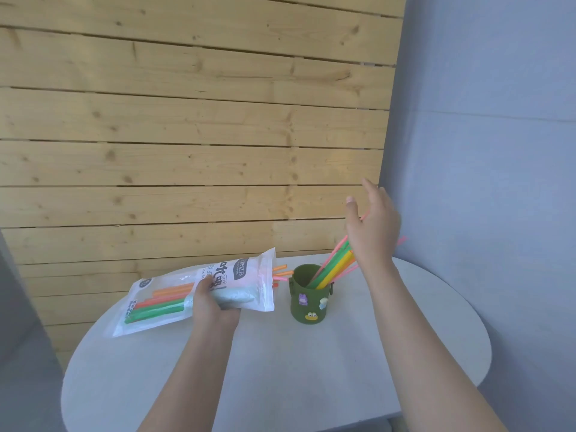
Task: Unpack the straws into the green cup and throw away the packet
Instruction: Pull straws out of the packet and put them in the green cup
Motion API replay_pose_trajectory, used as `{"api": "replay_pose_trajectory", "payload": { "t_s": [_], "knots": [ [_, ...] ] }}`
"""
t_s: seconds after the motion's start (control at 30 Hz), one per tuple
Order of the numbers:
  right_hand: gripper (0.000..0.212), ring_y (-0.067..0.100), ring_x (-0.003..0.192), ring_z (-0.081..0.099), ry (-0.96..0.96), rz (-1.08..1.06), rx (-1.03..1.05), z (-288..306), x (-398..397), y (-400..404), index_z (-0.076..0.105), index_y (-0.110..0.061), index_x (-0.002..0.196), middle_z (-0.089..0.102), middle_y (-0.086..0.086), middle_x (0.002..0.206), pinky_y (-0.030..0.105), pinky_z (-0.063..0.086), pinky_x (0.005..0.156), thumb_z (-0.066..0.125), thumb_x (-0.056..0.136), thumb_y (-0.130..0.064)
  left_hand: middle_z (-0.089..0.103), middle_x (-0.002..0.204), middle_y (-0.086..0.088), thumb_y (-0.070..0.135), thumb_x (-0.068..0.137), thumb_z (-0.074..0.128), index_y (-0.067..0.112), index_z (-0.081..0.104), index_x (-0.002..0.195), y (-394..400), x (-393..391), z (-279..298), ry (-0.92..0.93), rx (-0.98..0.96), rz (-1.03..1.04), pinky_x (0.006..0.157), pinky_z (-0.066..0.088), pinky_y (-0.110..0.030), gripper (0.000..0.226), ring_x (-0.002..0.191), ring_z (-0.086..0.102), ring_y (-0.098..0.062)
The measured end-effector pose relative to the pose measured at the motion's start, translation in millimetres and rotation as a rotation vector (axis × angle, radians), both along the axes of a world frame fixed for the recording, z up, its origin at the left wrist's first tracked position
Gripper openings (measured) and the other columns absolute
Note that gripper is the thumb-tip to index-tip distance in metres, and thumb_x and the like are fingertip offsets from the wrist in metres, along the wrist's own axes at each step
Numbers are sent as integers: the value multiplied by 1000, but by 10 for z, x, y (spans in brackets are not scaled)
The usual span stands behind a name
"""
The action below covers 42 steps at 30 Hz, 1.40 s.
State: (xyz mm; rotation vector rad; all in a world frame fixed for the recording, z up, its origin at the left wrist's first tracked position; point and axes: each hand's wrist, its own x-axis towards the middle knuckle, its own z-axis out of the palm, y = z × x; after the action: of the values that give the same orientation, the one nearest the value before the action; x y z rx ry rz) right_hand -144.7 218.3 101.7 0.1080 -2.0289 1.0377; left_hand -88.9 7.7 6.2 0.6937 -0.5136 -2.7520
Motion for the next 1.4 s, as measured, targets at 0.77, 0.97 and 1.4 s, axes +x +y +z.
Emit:
{"api": "replay_pose_trajectory", "payload": {
  "t_s": [0.77, 0.97, 1.4],
  "knots": [
    [43, 16, 67, 68, -829, 807, -1443, -747, 580, -864, 56, -9, 115, 69, 6, 75, 31, 53, 63, 52, 92, -45, 65, 117, -10, 21, 91, 61, 5, 56, 128, -52, 114, 398, 198, -476, 91, 90, 54, -39, 41, 99, 66, -24],
    [41, 24, 86, 67, -846, 820, -1641, -808, 579, -994, 60, -9, 105, 67, 12, 100, 34, 55, 66, 59, 87, -46, 66, 124, -8, 17, 88, 66, 12, 54, 132, -44, 83, 367, 217, -633, 235, 89, 55, -35, 46, 108, 66, -20],
    [21, 20, 67, 58, -703, 764, -1636, -729, 475, -1071, 57, -9, 85, 61, 7, 76, 31, 48, 60, 45, 98, -20, 66, 115, -9, 13, 90, 61, 6, 57, 129, -98, 88, 300, 153, -342, 160, 83, 55, -37, 40, 94, 68, -22]
  ]
}}
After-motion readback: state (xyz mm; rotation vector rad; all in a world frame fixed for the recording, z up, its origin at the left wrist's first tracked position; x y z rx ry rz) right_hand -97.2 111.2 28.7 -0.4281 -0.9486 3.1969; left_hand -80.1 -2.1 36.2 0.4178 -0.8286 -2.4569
